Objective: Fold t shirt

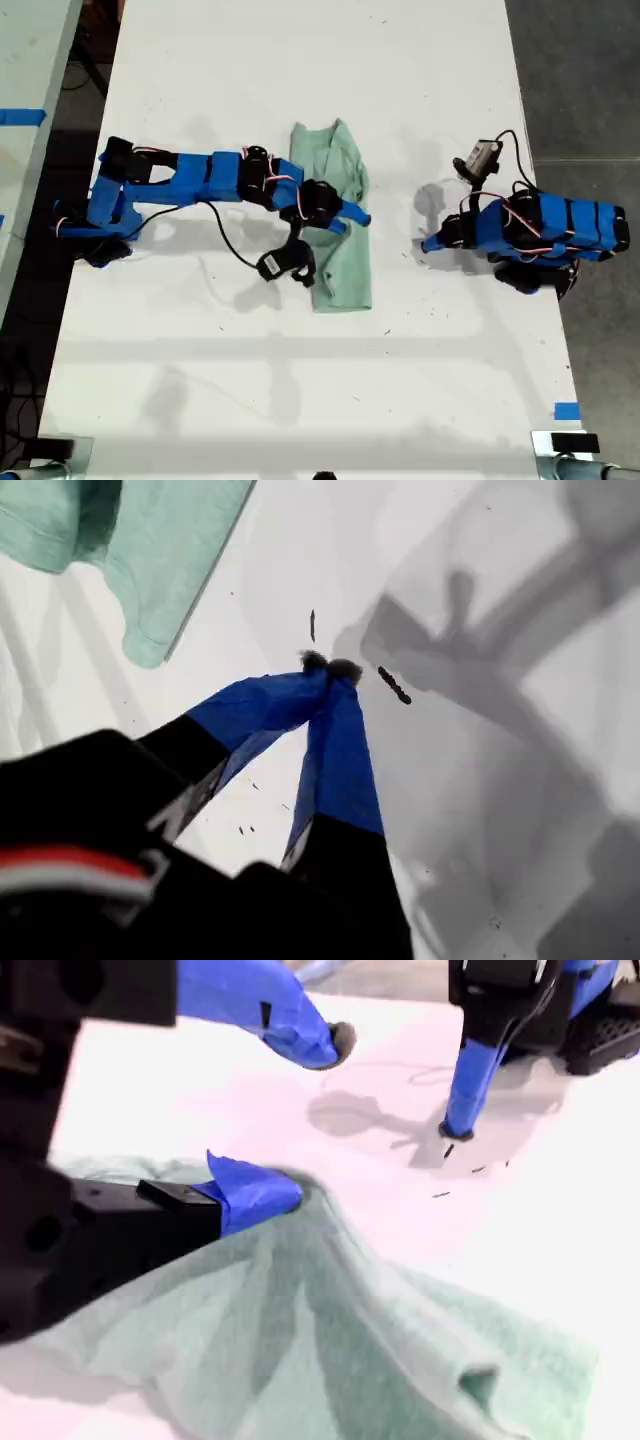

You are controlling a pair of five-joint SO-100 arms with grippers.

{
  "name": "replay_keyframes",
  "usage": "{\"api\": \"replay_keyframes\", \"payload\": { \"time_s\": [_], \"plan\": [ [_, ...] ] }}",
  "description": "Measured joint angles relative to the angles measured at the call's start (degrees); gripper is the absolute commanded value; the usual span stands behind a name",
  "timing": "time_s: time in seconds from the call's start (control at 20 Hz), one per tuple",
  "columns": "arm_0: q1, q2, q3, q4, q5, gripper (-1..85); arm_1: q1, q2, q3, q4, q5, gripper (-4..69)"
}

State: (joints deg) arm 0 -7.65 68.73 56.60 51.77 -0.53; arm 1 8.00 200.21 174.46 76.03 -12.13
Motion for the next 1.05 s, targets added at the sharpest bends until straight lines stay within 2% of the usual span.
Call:
{"api": "replay_keyframes", "payload": {
  "time_s": [0.2,0.25,0.3,0.5,0.55,0.65,0.9,1.0,1.05],
  "plan": [
    [0.53,0.0,0.0,-1.41,-3.96,16.7,-0.44,0.0,0.0,0.0,0.0,-1.9],
    [0.44,0.0,0.09,-1.41,-4.04,10.3,-0.62,0.0,0.0,0.0,0.0,-1.9],
    [0.53,0.0,0.44,-1.32,-3.78,-0.1,-0.62,0.0,0.0,0.0,0.0,-1.9],
    [3.69,12.74,8.17,8.7,-0.18,-0.1,-0.88,0.0,0.0,0.0,0.0,-1.9],
    [4.57,19.42,12.83,9.49,0.7,-0.1,-1.05,0.0,0.0,0.0,0.0,-1.9],
    [5.27,35.77,27.33,5.8,4.83,-0.1,-1.05,0.0,0.0,0.0,0.0,-1.9],
    [-0.18,84.64,85.69,-14.5,9.76,-0.2,-1.05,0.0,0.0,0.0,0.0,-1.9],
    [-2.99,103.54,107.58,-15.64,11.25,-0.2,-1.05,0.0,0.0,0.0,0.0,-1.9],
    [-3.6,112.76,116.37,-13.89,11.95,-0.2,-1.05,0.0,0.0,0.0,0.0,-1.9]
  ]
}}
